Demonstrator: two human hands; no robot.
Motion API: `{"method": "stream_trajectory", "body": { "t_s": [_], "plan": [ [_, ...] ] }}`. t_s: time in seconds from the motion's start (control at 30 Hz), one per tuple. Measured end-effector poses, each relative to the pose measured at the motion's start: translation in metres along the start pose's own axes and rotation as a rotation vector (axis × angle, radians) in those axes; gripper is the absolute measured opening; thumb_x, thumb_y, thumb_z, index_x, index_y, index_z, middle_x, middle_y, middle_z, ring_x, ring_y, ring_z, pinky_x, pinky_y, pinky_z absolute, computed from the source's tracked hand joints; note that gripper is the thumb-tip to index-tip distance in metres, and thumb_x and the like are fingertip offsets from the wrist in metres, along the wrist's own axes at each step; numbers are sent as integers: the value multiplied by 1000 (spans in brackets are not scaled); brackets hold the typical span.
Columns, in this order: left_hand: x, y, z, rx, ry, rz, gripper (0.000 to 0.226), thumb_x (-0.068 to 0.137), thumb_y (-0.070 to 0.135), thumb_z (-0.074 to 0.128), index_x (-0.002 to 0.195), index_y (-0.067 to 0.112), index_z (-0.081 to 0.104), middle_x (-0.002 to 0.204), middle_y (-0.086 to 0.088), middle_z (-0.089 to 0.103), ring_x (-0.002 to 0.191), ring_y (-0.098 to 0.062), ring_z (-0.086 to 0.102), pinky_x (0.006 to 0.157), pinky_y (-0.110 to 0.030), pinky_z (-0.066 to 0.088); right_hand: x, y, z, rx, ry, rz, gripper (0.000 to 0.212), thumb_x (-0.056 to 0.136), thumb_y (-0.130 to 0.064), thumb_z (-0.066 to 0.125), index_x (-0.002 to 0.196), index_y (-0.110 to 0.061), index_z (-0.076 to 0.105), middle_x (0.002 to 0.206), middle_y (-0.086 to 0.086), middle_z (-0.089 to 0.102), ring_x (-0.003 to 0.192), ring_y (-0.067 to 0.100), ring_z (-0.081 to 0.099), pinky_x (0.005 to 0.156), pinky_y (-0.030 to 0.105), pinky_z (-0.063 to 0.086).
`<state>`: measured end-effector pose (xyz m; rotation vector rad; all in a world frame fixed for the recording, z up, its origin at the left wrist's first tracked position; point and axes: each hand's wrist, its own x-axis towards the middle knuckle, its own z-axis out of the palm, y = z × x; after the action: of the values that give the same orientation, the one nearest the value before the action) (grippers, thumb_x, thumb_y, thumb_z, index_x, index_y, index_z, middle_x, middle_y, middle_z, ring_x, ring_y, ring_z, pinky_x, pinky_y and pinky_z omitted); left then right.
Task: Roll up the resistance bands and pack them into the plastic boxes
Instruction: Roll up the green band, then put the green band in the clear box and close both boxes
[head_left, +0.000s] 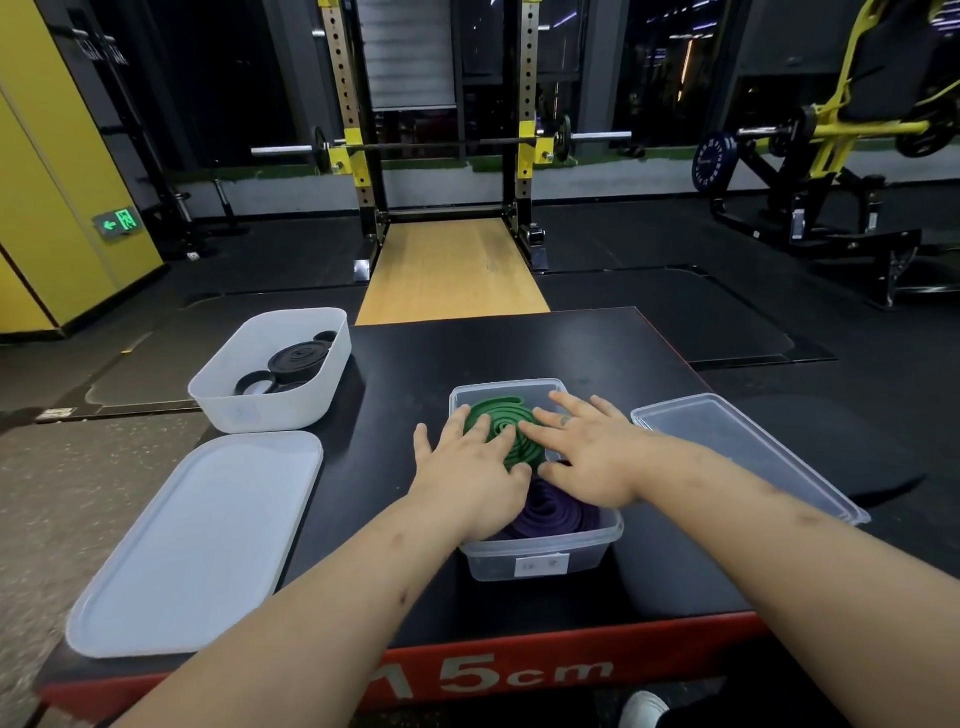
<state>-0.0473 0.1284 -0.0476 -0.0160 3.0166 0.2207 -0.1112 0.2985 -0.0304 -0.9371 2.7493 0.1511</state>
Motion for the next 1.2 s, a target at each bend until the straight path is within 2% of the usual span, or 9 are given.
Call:
{"method": "stream_trajectory", "body": {
  "t_s": [0.13,0.3,0.37,0.43,0.53,0.67,0.8,0.97,1.2],
  "plan": [
    [-1,0,0,-38,22,-6,62,103,52,25,161,32,22,171,1,11,157,-21,-10,122,-63,-9,-4,1,3,124,87,-13,61,107,-51,33,164,-36,16,173,-9,8,158,11,-11,129,46,-5],
    [-9,-9,-7,-271,119,28,50,106,42,35,154,29,41,169,5,21,157,-12,0,125,-56,-2,-22,15,1,453,444,162,50,106,-37,46,155,-24,43,161,0,40,149,18,34,122,33,25],
    [-13,-15,-6,-305,178,42,49,106,42,37,153,30,43,168,6,23,157,-10,4,126,-53,-1,-32,32,5,396,438,356,45,103,-30,45,147,-20,50,150,6,48,138,27,47,113,39,39],
    [-17,-21,-3,-333,229,47,47,106,42,39,151,30,46,166,6,25,156,-10,8,126,-51,3,-43,48,13,270,272,540,40,100,-31,44,137,-17,53,141,9,51,128,32,53,102,42,47],
    [-22,-27,-1,-382,284,41,44,105,43,41,146,30,52,163,6,32,154,-10,15,125,-50,9,-54,64,28,156,59,676,50,97,-46,49,138,-17,53,140,8,50,126,32,53,99,40,49],
    [-28,-30,-2,-412,331,28,44,104,43,45,144,29,54,159,7,37,150,-12,26,124,-49,14,-54,77,50,141,54,680,61,94,-60,57,136,-17,54,136,8,51,125,31,54,99,41,50],
    [-36,-31,-4,-425,350,39,45,103,44,46,145,28,53,156,8,39,148,-12,27,124,-48,16,-52,83,58,162,103,677,55,93,-55,62,129,-13,61,128,8,55,120,31,56,100,39,51],
    [-47,-34,-11,-451,369,42,43,103,44,46,143,29,54,152,11,44,145,-10,31,123,-45,20,-55,86,58,252,190,696,45,92,-45,71,120,-13,57,123,8,61,114,28,59,88,33,50],
    [-60,-35,-15,-465,374,48,42,103,44,47,142,31,54,147,14,46,142,-10,34,123,-43,22,-61,79,57,173,268,690,12,95,-23,58,98,-13,64,107,10,66,95,30,64,74,30,47]
  ]
}}
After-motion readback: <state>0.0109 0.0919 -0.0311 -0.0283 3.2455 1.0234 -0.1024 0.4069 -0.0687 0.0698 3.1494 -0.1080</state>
